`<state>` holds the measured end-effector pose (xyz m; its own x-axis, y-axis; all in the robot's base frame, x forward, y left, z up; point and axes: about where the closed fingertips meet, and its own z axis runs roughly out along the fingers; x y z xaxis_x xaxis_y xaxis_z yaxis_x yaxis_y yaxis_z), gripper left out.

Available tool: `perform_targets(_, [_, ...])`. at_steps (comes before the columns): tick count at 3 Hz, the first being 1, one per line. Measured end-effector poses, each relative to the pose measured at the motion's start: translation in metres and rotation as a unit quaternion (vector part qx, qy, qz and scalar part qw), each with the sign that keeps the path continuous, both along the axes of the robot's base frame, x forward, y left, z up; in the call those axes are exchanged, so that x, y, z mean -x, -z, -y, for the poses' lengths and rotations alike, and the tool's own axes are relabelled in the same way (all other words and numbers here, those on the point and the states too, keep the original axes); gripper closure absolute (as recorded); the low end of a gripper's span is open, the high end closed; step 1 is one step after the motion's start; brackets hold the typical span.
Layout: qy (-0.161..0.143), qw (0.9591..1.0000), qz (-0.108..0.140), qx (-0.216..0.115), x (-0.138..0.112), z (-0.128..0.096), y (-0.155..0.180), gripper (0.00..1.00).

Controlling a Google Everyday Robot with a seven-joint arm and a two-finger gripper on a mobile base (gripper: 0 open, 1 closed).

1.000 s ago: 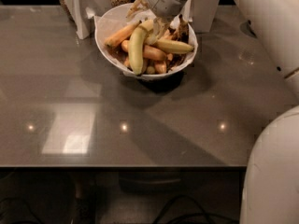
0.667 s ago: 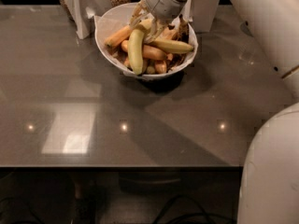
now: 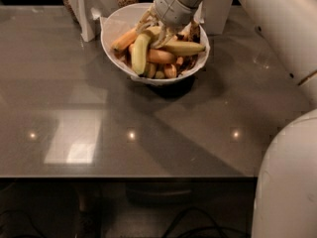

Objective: Pick banana from white bowl

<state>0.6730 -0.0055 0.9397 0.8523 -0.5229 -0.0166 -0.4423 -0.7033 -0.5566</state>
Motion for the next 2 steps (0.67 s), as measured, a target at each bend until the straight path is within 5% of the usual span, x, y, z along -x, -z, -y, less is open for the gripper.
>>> perform_targets(1, [0.006, 0.9999, 0.005, -0.01, 0.003, 0.003, -0.01, 1.0])
perform_targets(2, [0.015, 0.999, 0.018, -0.038, 0.009, 0.009, -0.035, 1.0])
